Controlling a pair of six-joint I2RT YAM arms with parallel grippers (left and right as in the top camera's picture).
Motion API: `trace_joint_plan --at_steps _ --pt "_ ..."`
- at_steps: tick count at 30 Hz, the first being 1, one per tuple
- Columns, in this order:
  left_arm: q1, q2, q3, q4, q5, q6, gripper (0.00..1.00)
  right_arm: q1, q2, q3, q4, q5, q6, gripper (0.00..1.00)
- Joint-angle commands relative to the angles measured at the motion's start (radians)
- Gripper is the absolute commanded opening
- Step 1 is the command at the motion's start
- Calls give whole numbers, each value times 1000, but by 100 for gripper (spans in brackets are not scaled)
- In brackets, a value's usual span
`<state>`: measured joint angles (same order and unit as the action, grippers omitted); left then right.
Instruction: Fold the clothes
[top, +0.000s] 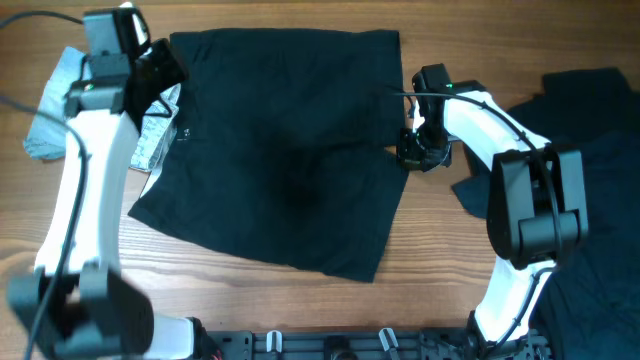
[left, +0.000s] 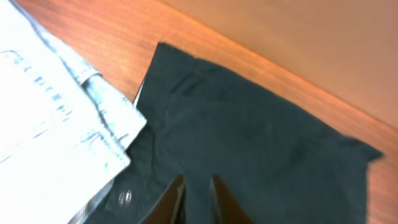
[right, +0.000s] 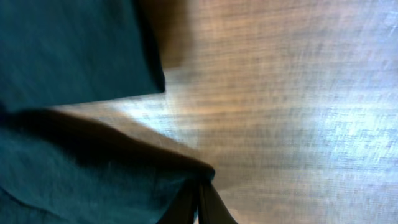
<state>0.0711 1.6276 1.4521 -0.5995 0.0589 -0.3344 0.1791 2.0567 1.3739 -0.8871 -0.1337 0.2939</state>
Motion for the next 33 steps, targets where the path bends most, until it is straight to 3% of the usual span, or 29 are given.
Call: trace_joint_plan --at_steps 1,2,4,5,6,7,9,14,17,22,26,33 --pt "-3 -180 11 -141 -16 23 30 -74 34 -29 104 111 31 4" --pt "-3 -238 11 -204 -35 41 41 -104 34 -22 107 111 35 4" --pt "-3 -300 11 -272 -49 43 72 -158 32 -4 107 90 42 4" --pt "-3 -326 11 -298 -49 43 79 -185 31 12 106 39 -1 5" --pt "-3 -346 11 -320 -50 50 80 -205 26 28 98 -13 -48 9" --pt "-1 -363 11 -351 -61 65 79 -224 14 52 69 -52 -75 24" --pt "3 -365 10 -434 -98 40 78 -237 -23 78 19 -58 -85 33" --pt "13 -304 -20 -683 -179 -76 70 -238 -236 85 -125 -206 -138 39" --pt "37 -277 -59 -753 -241 -173 68 -231 -336 85 -185 -303 -135 40" --pt "156 -229 -293 -639 -177 -183 62 -175 -378 69 -266 -309 -110 41" --pt "208 -183 -454 -489 21 -53 64 -127 -377 18 -202 -308 -107 42" --pt "208 -34 -506 -428 27 17 65 -126 -377 6 -169 -255 -82 50"
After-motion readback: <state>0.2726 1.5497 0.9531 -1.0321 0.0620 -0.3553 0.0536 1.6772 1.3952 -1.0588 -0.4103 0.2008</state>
